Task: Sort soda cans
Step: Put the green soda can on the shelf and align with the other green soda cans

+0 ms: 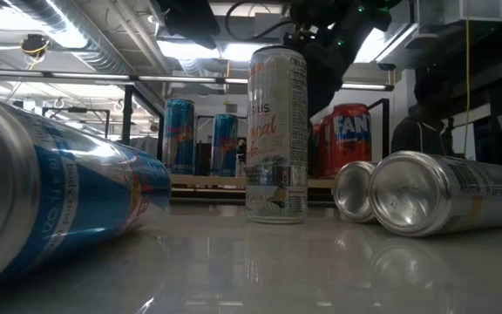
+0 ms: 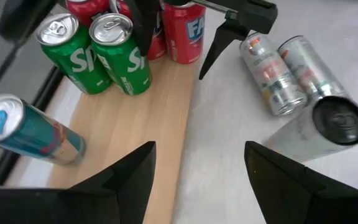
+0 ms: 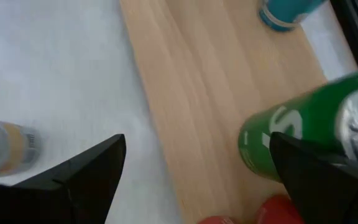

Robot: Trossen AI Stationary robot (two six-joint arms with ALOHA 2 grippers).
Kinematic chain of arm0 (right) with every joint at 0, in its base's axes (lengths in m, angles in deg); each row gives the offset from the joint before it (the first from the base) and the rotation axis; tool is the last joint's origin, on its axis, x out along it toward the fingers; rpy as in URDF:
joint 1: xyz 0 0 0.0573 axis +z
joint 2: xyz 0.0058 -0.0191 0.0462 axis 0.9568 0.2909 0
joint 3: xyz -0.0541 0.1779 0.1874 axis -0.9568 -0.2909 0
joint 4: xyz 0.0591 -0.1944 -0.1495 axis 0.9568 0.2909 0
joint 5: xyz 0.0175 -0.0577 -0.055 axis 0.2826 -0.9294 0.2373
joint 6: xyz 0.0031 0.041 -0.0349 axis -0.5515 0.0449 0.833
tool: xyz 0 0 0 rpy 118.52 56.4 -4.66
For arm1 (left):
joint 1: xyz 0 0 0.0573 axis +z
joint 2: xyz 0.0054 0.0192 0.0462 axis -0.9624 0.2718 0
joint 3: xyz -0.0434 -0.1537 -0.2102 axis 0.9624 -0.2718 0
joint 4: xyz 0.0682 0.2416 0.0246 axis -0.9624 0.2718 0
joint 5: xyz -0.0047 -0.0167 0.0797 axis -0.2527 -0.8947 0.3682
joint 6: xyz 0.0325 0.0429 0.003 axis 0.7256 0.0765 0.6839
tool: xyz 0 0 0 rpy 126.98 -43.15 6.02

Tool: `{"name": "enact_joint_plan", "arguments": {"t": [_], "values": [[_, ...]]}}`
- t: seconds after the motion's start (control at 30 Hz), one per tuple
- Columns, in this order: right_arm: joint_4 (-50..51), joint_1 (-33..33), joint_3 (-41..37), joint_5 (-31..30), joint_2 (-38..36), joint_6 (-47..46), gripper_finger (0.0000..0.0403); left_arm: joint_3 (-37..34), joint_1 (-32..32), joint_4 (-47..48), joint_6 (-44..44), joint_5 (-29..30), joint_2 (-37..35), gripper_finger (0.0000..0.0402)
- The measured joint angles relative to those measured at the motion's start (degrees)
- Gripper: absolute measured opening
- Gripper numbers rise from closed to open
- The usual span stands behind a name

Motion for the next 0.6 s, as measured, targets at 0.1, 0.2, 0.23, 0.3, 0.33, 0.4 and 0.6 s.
{"name": "enact_joint_plan", "arguments": {"t": [0.1, 0.2, 0.23, 0.3, 0.33, 0.4, 0.6], "values": [[-0.7, 0.0, 0.0, 1.5, 0.0, 0.0, 0.0388, 0.1, -0.4, 0.3, -2.9, -2.1, -0.6, 0.0238], [-0.9, 0.0, 0.0, 1.6, 0.0, 0.0, 0.0388, 0.1, -1.6, 3.3, -7.6, -5.4, -1.4, 0.0238], [-0.9, 0.0, 0.0, 1.6, 0.0, 0.0, 0.0388, 0.1, -2.1, 4.7, -9.5, -6.4, -2.0, 0.0238], [-0.9, 0.0, 0.0, 1.6, 0.0, 0.0, 0.0388, 0.1, -3.3, 9.3, -13.8, -8.0, -2.7, 0.0238], [-1.0, 0.0, 0.0, 1.6, 0.0, 0.0, 0.0388, 0.1, -3.9, 10.9, -16.2, -8.7, -3.1, 0.0238], [-1.1, 0.0, 0.0, 1.6, 0.0, 0.0, 0.0388, 0.1, -5.3, 16.1, -20.7, -10.8, -4.0, 0.0238], [-1.3, 0.0, 0.0, 1.7, 0.0, 0.0, 0.0388, 0.0, -10.5, 27.3, -30.2, -17.3, -5.2, 0.0238]]}}
